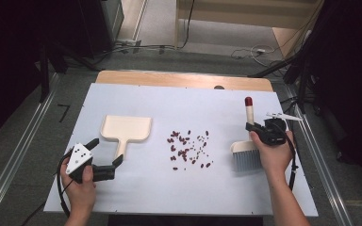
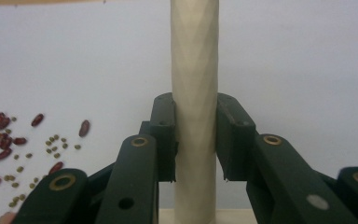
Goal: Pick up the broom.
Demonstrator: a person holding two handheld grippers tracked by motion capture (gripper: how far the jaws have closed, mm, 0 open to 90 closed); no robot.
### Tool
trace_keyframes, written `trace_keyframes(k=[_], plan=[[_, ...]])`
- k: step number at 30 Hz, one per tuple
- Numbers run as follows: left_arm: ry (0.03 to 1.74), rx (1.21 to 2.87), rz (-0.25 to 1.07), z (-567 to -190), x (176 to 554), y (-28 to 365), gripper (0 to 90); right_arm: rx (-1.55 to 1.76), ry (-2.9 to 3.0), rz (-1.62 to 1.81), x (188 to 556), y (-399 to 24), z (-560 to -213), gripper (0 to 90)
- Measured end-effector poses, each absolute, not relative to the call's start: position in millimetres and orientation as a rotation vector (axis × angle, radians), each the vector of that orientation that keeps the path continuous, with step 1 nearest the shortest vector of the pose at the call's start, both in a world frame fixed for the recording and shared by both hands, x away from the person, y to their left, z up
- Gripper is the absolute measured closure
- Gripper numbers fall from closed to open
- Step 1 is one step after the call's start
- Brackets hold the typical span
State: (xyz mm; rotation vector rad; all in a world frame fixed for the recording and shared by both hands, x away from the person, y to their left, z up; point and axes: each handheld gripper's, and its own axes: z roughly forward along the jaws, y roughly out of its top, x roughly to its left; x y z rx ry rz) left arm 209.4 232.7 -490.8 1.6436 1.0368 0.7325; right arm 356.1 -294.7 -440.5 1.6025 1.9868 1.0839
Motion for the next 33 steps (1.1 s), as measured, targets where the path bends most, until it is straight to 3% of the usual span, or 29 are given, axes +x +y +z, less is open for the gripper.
trace_keyframes(k=[8, 33], plan=[[0.993, 1.644, 0.707, -469.4, 205.8, 204.3, 0.0, 1.487, 1.932, 1.231, 338.6, -295.9, -429.0, 69.3], [0.884, 1.708, 0.587, -450.9, 232.1, 117.4, 0.0, 1.275, 1.856, 1.423, 295.7, -270.2, -407.1, 69.2]])
